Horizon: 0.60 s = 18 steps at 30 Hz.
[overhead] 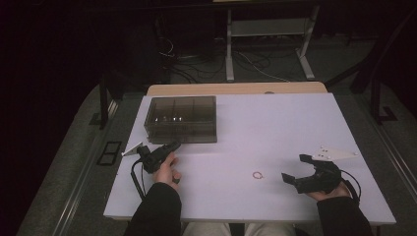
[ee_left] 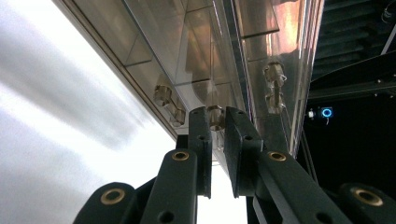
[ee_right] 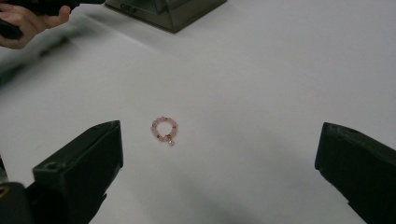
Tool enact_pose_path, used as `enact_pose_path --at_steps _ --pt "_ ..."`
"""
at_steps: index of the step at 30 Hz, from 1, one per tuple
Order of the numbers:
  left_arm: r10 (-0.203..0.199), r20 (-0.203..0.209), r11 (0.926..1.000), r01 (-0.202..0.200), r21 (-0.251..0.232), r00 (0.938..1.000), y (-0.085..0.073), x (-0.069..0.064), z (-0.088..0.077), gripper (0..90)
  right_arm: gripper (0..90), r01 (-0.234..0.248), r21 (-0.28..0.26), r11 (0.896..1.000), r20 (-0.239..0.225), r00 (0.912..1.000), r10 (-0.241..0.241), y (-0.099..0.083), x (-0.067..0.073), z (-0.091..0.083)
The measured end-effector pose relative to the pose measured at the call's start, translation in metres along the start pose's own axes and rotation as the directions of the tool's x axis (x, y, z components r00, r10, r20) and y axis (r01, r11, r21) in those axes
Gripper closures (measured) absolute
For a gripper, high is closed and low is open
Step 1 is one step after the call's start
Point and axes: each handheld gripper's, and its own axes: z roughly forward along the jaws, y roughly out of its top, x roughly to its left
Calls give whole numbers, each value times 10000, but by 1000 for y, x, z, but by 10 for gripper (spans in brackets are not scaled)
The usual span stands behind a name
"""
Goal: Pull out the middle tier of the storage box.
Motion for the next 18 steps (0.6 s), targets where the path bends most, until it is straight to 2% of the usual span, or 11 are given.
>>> enact_pose_path --at_steps 18 --pt "36 71 10000 -37 8 10000 -2 1 -5 808 4 41 10 10000 33 10000 -41 0 0 0"
